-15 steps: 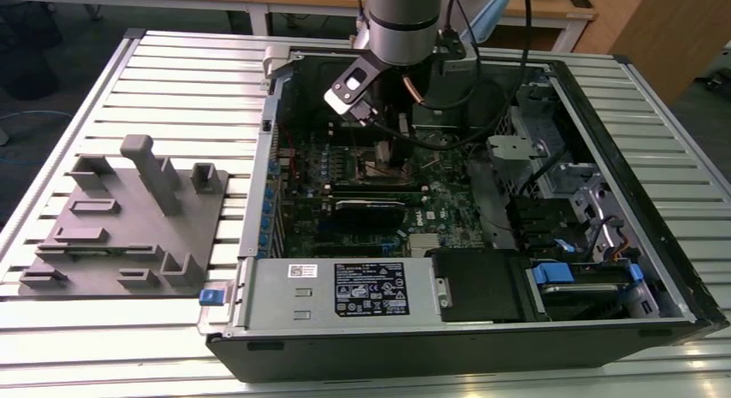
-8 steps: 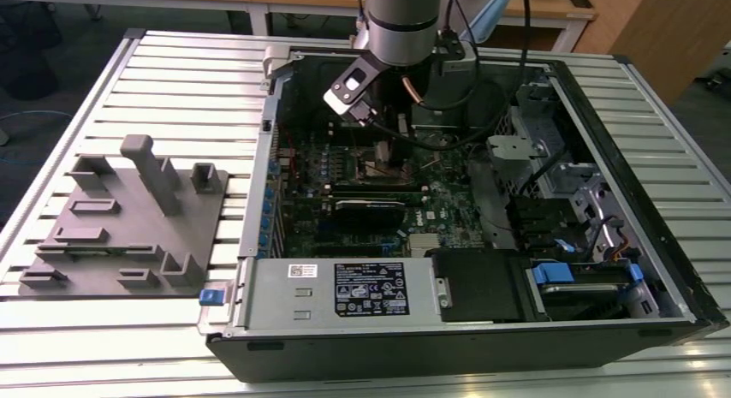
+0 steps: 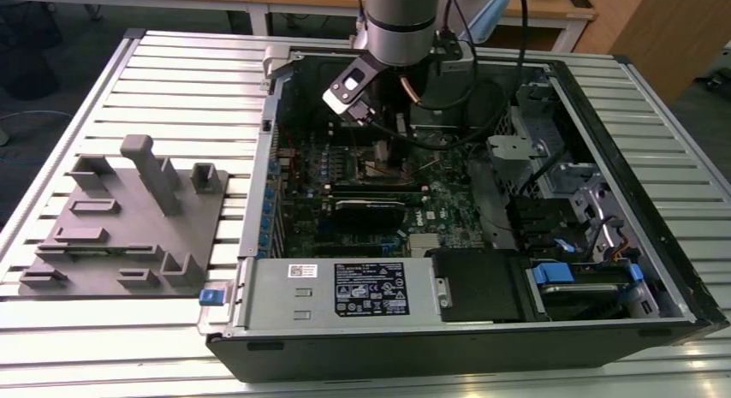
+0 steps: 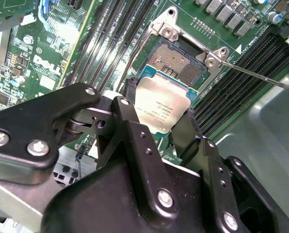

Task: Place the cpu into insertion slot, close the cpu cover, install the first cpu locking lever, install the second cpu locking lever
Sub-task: 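Place the cpu into insertion slot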

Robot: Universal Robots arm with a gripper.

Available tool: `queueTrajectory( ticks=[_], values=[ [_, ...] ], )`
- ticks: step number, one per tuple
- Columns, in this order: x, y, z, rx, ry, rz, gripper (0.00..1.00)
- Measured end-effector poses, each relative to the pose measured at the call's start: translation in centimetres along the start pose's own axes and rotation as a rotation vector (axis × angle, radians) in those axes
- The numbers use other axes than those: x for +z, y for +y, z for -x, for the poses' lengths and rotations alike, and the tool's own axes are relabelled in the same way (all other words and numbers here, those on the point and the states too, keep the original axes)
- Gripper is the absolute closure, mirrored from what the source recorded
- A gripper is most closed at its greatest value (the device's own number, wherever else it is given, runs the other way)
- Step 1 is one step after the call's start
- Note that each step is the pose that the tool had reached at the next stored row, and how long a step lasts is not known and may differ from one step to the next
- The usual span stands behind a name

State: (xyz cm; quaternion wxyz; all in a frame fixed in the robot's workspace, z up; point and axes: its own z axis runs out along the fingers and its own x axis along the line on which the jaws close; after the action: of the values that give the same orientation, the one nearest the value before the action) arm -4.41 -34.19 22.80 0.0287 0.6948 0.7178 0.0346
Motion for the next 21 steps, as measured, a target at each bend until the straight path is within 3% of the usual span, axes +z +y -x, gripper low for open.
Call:
queueTrajectory(
  ticks=[8, 9, 11, 21],
  values=[
    [0.12, -0.03, -0.01, 0.010, -0.0009, 0.0000, 0.46],
    [0.13, -0.03, -0.01, 0.010, -0.0009, -0.0018, 0.46],
    [0.16, -0.02, -0.01, 0.010, -0.0017, -0.0174, 0.46],
    [0.29, -0.03, -0.01, 0.016, -0.0020, -0.0189, 0.46]
  ],
)
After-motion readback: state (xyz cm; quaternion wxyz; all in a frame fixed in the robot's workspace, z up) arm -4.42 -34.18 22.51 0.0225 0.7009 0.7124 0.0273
